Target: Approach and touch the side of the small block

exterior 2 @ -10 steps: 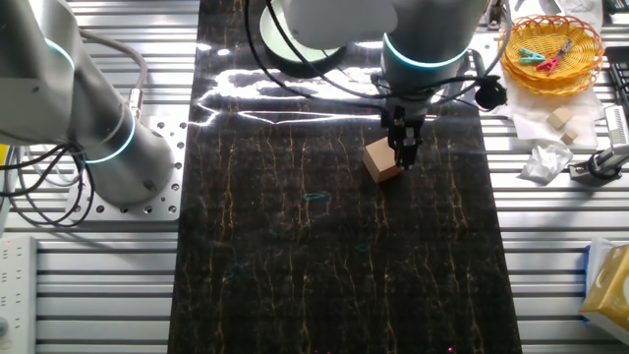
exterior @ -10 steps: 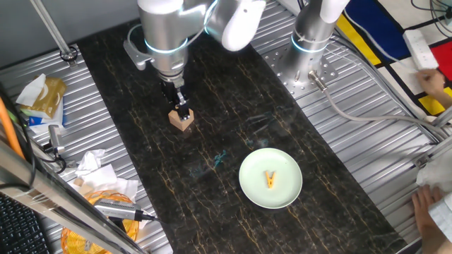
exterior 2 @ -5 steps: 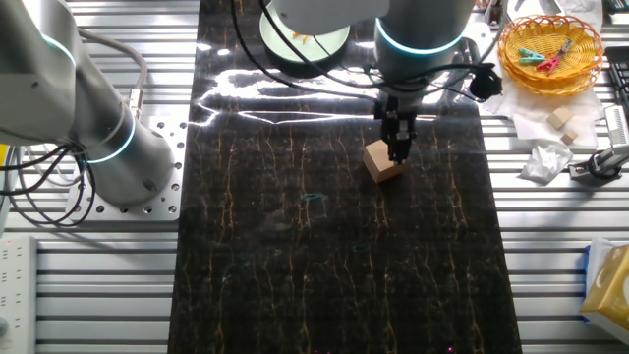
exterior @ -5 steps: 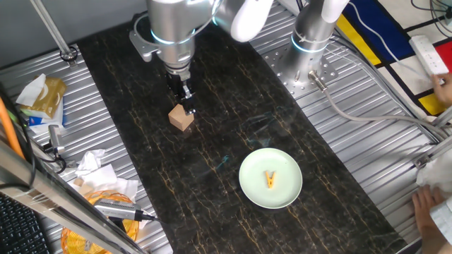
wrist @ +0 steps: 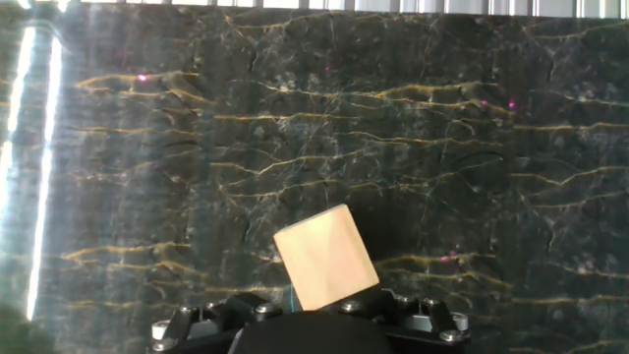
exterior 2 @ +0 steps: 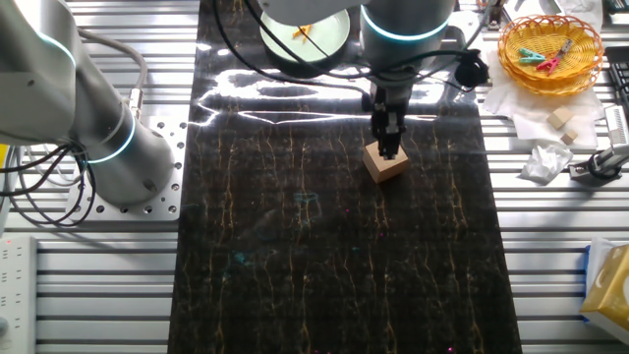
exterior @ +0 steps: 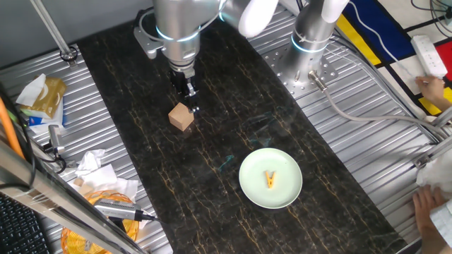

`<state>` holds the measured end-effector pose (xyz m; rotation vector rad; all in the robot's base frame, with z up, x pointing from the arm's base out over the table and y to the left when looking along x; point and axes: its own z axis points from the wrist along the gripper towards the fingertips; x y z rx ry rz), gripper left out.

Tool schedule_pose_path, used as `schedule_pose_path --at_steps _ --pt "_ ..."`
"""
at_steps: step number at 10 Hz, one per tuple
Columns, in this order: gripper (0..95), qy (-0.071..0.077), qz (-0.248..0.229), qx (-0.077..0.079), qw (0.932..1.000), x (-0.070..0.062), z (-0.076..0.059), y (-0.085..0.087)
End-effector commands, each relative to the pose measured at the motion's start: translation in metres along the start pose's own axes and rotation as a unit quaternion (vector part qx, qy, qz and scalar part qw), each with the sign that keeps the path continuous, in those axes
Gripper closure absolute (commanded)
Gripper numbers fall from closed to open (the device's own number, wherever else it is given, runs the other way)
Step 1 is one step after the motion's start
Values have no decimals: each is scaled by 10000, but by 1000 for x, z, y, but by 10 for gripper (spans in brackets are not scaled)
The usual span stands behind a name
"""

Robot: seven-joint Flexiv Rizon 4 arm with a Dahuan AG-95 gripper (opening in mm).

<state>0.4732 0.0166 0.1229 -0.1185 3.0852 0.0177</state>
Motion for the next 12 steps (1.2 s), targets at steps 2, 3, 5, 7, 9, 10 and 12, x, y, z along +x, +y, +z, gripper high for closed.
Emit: schedule_pose_path --at_steps 2,3,5,7,9,10,12 --pt "190 4 33 18 10000 4 -6 5" --pt "190 0 36 16 10000 5 -9 7" --pt "190 -9 48 11 10000 6 -14 8" --pt "190 -19 64 5 10000 7 -16 8" --pt "190 -30 36 -10 10000 8 -19 8" --pt "190 -41 20 6 10000 8 -19 8" --pt "190 -34 -2 17 10000 8 -20 8"
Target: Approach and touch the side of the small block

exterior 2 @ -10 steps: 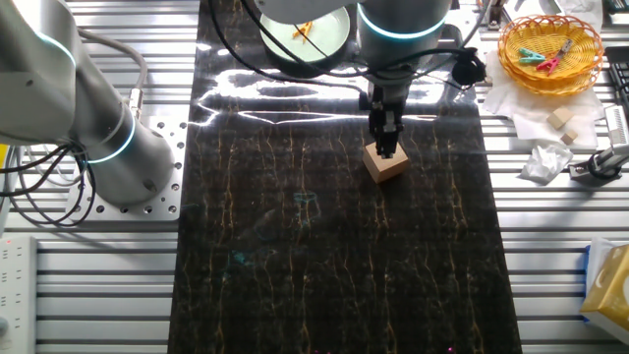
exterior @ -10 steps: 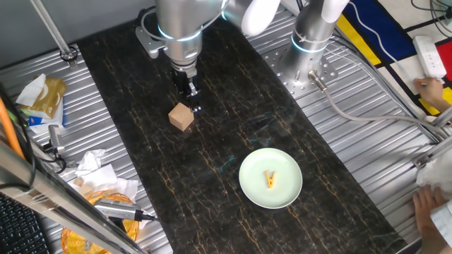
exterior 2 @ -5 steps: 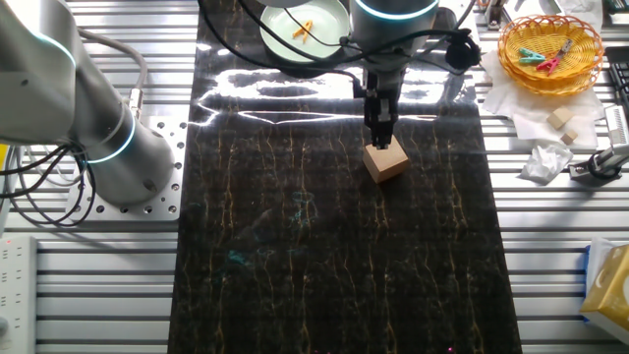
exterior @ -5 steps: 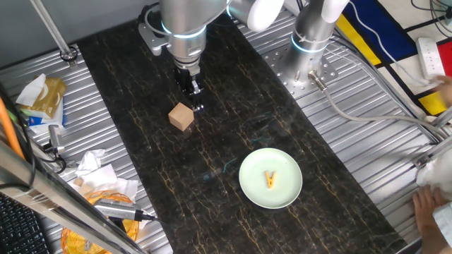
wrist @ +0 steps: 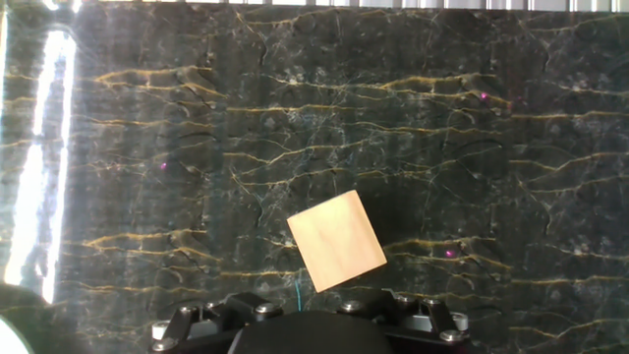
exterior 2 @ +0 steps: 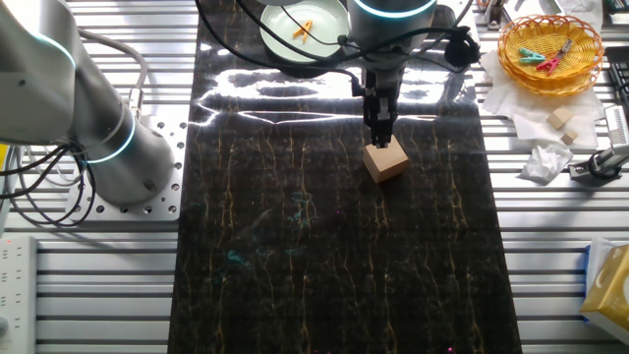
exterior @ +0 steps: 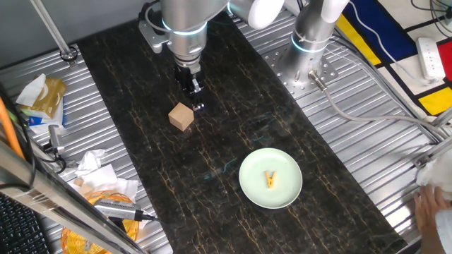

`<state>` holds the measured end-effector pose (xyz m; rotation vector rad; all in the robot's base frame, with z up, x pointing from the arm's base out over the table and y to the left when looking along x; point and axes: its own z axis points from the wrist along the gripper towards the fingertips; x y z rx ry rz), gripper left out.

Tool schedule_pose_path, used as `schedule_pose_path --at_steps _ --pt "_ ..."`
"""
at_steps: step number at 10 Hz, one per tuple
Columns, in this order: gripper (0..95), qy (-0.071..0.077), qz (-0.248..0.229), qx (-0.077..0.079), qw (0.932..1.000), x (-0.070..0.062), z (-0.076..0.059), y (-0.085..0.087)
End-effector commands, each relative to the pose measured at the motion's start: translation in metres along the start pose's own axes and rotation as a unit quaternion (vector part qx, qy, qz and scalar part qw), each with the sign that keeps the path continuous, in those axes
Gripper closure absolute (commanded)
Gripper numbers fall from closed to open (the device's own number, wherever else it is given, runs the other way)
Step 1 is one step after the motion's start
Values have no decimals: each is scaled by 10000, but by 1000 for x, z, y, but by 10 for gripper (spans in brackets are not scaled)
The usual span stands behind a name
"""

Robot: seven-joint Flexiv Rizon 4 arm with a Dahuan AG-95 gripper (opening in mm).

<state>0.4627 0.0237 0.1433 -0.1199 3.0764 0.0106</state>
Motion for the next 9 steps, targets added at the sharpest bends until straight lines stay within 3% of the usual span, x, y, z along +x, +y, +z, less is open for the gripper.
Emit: schedule_pose_path --at_steps 1,9 --pt "190 7 1 -12 10000 0 0 0" --pt "190 19 -15 -17 10000 0 0 0"
